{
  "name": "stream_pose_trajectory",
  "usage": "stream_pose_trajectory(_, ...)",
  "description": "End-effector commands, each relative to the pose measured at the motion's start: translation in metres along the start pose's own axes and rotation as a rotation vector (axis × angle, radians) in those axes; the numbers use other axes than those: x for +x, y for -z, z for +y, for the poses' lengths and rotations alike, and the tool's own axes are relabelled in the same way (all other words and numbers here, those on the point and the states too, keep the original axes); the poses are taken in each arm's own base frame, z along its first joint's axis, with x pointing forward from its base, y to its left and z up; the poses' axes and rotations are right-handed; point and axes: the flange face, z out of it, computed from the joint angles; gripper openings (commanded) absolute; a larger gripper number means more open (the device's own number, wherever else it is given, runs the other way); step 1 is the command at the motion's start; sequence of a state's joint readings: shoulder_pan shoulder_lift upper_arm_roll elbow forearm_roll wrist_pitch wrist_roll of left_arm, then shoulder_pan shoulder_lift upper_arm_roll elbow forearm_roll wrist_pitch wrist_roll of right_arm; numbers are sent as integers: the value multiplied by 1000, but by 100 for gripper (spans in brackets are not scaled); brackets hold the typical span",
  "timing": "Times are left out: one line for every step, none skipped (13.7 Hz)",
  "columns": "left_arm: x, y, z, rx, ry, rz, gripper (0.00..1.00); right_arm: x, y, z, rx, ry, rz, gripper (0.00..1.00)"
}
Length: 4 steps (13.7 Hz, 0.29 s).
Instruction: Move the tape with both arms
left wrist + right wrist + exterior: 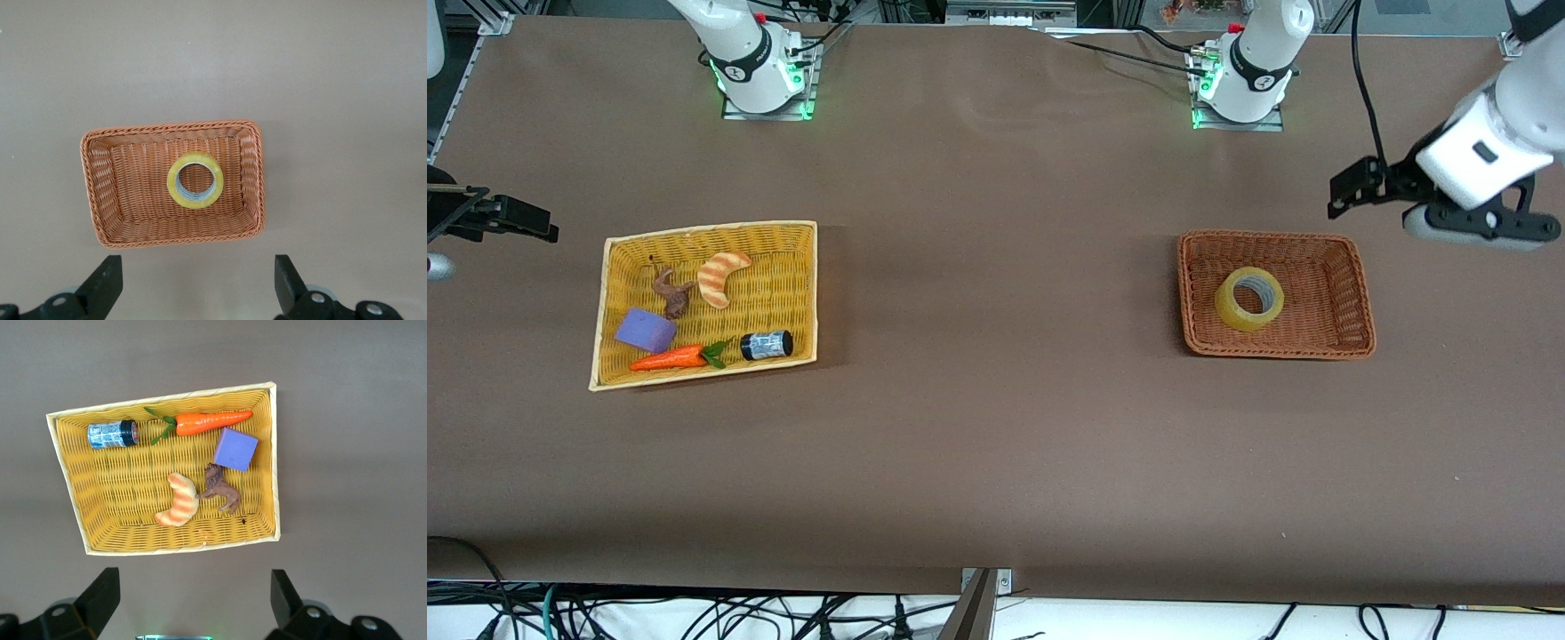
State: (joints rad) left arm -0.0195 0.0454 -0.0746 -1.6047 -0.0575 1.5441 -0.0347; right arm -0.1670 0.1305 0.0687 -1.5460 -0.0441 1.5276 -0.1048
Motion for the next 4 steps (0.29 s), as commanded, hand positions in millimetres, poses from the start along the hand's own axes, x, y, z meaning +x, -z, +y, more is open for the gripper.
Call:
stream_pose_trajectory(6,10,1,23,28,-16,100,2,6,1,20,-3,13,100)
stream_pose_trajectory(6,10,1,23,28,-17,100,2,6,1,20,-4,13,100)
stream_pose_trajectory(6,9,-2,23,33,-22,100,2,6,1,20,-4,13,100)
stream_pose_trajectory(5,8,-3,23,34,-32,100,2,6,1,20,-4,13,100)
